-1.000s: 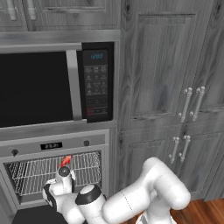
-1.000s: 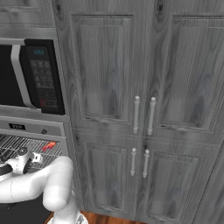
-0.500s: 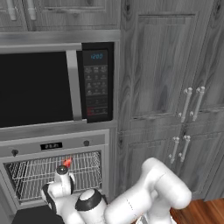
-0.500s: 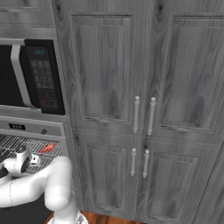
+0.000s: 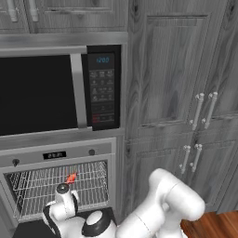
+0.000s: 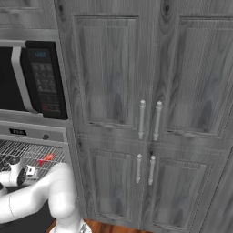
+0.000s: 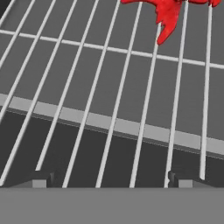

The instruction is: Take the fish from the oven and place it on the plate on the counter.

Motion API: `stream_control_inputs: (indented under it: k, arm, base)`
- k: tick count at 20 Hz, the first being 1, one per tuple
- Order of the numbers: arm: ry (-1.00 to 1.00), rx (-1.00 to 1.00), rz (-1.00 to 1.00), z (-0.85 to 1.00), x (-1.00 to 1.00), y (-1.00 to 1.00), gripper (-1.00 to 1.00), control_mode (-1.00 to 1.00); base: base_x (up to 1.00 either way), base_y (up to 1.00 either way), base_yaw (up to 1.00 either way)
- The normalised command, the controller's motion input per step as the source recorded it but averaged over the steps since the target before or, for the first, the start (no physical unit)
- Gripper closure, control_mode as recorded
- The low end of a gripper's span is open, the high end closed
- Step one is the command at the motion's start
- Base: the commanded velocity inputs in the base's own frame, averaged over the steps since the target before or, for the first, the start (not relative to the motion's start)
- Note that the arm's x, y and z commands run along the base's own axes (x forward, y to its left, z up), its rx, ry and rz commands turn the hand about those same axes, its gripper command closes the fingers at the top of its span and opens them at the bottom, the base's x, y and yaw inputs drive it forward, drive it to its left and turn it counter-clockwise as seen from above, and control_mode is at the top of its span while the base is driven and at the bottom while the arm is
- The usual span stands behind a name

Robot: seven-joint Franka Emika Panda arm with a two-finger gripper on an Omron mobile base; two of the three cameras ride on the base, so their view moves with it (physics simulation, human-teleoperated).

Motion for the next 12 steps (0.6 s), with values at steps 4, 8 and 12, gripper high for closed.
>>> stream_control_inputs:
  k: [4,8,12]
  arm:
    - [-0.02,-0.03,0.00,-1.00,-0.93,0.13,-1.00,-1.00]
    - [0.00,-0.02,0.00,-1.00,-0.92,0.14,-1.00,-1.00]
    - [0.00,-0.01,0.00,-1.00,-0.94,0.15,-1.00,-1.00]
  base:
    - [0.00,0.00,0.00]
    - [0.00,0.00,0.00]
    - [0.00,0.00,0.00]
